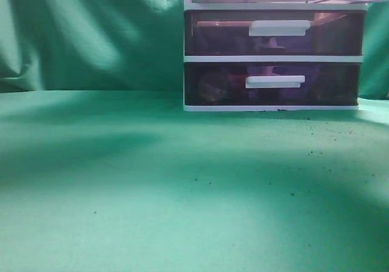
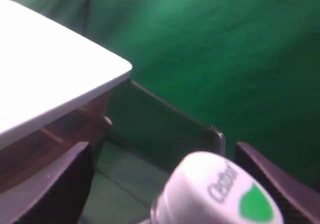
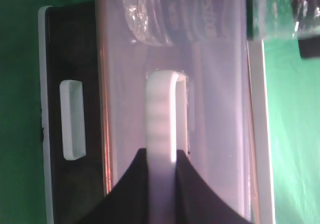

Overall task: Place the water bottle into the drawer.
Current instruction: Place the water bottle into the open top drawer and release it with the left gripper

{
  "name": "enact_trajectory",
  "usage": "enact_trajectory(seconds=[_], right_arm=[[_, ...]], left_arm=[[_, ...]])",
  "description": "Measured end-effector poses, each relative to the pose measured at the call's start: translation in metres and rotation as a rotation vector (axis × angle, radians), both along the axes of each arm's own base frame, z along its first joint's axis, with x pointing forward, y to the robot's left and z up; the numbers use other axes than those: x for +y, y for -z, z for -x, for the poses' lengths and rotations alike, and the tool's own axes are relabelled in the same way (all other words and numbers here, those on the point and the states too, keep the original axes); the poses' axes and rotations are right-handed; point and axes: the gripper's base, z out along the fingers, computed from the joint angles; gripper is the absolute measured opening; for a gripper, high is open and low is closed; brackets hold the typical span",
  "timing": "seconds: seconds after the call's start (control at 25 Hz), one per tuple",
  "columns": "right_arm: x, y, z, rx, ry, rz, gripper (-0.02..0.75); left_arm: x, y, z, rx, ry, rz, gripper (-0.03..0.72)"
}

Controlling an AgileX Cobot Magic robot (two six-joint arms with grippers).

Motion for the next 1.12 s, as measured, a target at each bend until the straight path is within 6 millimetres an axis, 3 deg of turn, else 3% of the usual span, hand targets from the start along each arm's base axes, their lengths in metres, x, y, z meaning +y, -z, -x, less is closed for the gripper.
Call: enact_trajectory(seconds=[0.2, 0.36, 0.72, 0.8, 0.96, 1.08, 1.12], right_arm=[[0.000, 0.000, 0.000, 0.002, -0.001, 0.001, 0.099], [0.000, 0.000, 0.000, 0.009, 0.004, -0.012, 0.099], [0.000, 0.001, 0.000, 0.015, 0.005, -0.017, 0.099], [0.000, 0.001, 0.000, 0.015, 0.005, -0.017, 0.099], [0.000, 0.001, 0.000, 0.014, 0.004, -0.017, 0.099], [0.000, 0.001, 0.000, 0.000, -0.001, 0.014, 0.099], [0.000, 0.001, 0.000, -0.007, -0.002, 0.027, 0.099]], left_arm=[[-0.035, 0.007, 0.012, -0.168, 0.056, 0.097, 0.541], [-0.057, 0.004, 0.026, -0.321, 0.044, 0.075, 0.541], [-0.057, -0.007, 0.026, -0.397, 0.005, 0.047, 0.541], [-0.052, -0.009, 0.027, -0.407, -0.007, -0.050, 0.445], [-0.025, -0.017, 0.032, -0.417, -0.042, -0.397, 0.106], [0.004, -0.029, 0.042, -0.290, -0.114, -0.600, 0.000], [0.015, -0.036, 0.048, -0.230, -0.162, -0.653, 0.000]])
